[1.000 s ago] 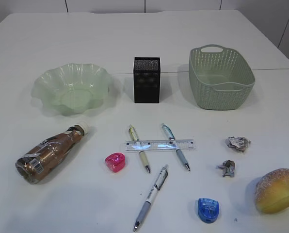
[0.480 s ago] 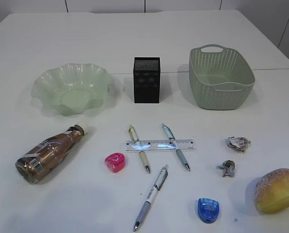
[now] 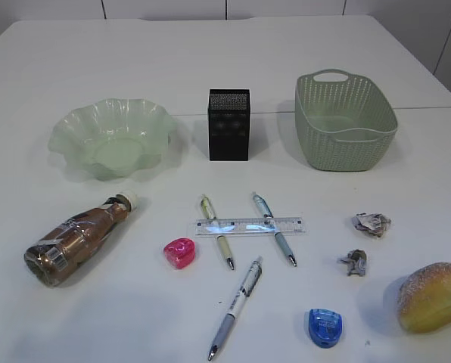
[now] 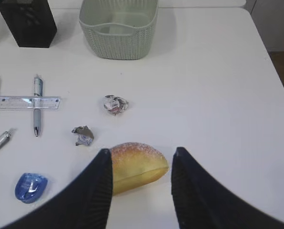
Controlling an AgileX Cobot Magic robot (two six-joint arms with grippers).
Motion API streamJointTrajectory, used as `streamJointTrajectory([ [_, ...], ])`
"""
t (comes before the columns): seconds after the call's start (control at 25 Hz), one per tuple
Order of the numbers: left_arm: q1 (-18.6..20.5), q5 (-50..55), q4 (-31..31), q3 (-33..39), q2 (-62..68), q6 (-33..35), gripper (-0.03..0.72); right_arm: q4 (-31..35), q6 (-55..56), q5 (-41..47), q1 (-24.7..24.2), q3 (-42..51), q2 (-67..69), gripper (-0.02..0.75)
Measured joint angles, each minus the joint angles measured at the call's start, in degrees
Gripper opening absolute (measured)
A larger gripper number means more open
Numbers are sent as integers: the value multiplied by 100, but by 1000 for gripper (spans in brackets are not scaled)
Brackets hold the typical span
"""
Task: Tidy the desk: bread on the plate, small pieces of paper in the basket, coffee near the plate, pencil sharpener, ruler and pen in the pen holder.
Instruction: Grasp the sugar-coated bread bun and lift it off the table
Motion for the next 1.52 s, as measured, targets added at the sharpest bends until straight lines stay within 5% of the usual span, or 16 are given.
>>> streamJointTrajectory([
  [1.52, 0, 0, -192, 0, 0, 0, 352, -877, 733, 1172, 0, -1513, 3466, 334],
])
